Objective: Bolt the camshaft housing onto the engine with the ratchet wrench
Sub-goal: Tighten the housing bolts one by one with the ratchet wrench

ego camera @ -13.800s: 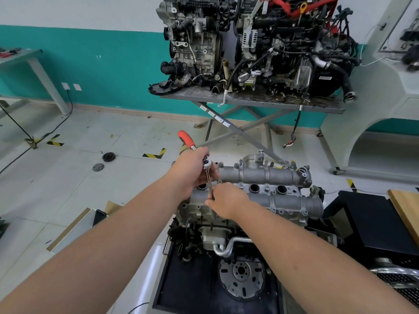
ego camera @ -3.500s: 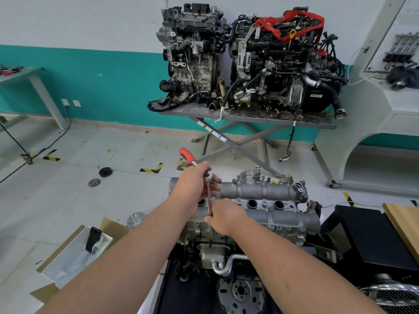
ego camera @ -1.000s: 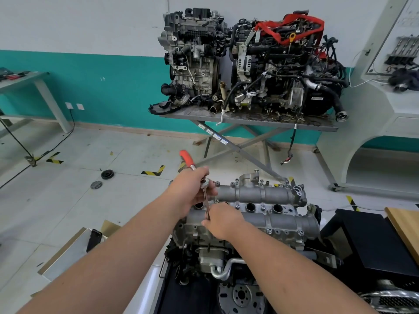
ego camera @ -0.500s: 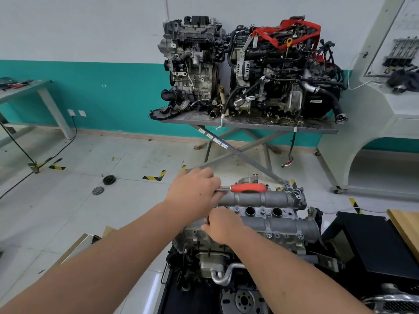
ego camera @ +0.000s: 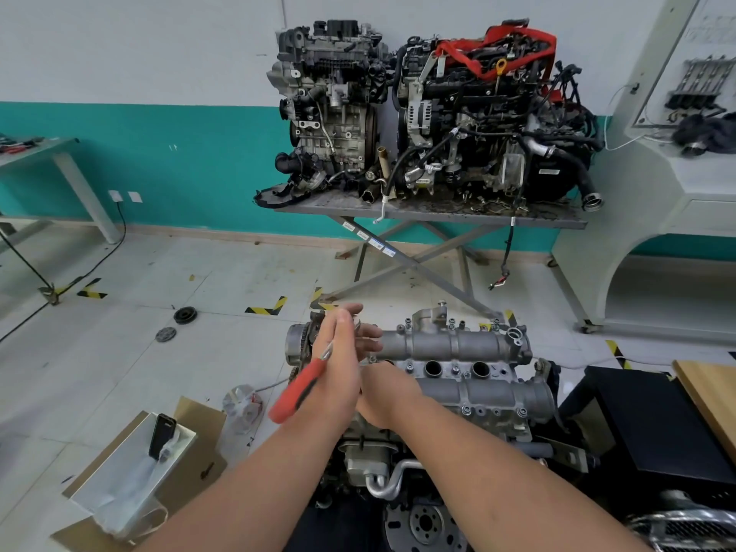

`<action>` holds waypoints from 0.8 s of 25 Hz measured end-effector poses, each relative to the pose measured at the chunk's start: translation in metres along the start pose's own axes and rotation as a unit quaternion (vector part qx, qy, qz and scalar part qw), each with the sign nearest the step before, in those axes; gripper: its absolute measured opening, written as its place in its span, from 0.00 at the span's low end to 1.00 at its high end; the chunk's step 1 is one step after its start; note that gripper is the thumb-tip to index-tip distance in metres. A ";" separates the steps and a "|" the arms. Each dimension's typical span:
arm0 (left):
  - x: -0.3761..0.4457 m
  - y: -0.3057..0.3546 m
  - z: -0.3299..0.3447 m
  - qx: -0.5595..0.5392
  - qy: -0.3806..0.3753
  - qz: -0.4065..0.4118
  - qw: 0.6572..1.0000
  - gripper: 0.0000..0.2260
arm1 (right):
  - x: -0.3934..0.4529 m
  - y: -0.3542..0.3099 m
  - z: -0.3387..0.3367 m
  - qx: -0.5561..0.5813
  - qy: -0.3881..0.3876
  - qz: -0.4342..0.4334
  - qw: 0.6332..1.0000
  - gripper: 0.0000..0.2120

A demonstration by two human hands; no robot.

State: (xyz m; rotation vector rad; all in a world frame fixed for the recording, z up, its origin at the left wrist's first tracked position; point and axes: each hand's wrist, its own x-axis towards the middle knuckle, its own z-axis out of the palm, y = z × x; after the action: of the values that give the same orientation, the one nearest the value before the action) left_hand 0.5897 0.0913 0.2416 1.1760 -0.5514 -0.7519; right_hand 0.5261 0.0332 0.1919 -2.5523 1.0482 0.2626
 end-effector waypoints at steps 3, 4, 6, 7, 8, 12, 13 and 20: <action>0.008 0.003 -0.006 -0.043 0.015 -0.092 0.995 0.22 | -0.001 0.000 -0.002 0.001 -0.010 -0.005 1.000 0.11; 0.013 0.006 -0.008 -0.059 0.028 -0.128 0.990 0.22 | 0.000 0.002 -0.001 0.012 -0.004 -0.005 1.000 0.12; 0.020 0.016 -0.011 -0.049 0.042 -0.194 0.979 0.20 | 0.000 0.002 -0.001 0.014 0.000 0.001 1.000 0.16; 0.023 0.023 -0.011 -0.025 0.036 -0.220 0.974 0.19 | -0.001 0.002 -0.001 0.020 -0.001 0.002 1.000 0.16; 0.025 0.027 -0.010 0.007 0.021 -0.236 0.972 0.18 | -0.001 0.002 0.000 0.026 -0.001 0.000 1.000 0.17; 0.035 0.046 -0.005 0.166 -0.060 -0.244 0.954 0.13 | -0.002 0.003 0.001 0.030 0.003 -0.006 1.000 0.16; 0.037 0.051 -0.004 0.211 -0.085 -0.241 0.943 0.13 | -0.004 0.003 0.002 0.032 0.007 -0.008 0.999 0.15; 0.041 0.071 0.004 0.525 -0.225 -0.142 0.808 0.12 | -0.007 0.008 0.013 0.083 0.036 -0.009 0.996 0.10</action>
State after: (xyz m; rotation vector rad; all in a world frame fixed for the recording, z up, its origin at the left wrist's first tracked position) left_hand 0.6297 0.0712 0.3108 2.1583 -1.3116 -1.0294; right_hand 0.5153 0.0383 0.1800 -2.4350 1.0279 0.0759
